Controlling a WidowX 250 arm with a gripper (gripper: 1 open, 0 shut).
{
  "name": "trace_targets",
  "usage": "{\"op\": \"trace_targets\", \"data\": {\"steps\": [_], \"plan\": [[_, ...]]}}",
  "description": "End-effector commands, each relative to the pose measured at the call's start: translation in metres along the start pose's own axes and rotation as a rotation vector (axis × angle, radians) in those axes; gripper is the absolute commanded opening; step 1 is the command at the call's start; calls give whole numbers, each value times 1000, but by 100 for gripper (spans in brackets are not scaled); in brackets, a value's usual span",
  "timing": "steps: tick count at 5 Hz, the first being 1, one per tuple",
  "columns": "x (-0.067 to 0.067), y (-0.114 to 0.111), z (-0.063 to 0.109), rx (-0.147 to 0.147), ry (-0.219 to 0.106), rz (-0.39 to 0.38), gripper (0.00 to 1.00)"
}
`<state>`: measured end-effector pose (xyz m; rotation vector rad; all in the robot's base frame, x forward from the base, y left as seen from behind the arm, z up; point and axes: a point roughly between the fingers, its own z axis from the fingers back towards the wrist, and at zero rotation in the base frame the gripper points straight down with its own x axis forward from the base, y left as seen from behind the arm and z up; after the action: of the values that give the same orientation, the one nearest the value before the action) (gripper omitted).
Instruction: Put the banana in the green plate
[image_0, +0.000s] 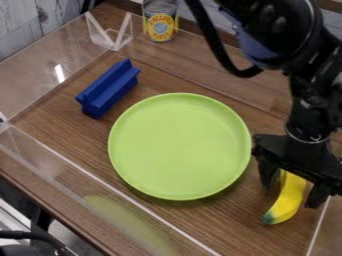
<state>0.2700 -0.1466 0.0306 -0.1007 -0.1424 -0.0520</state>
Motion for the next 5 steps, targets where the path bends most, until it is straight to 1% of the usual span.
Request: {"op": "trace_targets", "data": {"steps": [1, 2, 4, 5], "plan": [[5, -4, 3, -17, -28, -2, 0], [5, -3, 8, -11, -21, -6, 0], [8, 1, 31, 2, -23, -12, 0], [16, 13, 63, 16, -49, -9, 0]]}}
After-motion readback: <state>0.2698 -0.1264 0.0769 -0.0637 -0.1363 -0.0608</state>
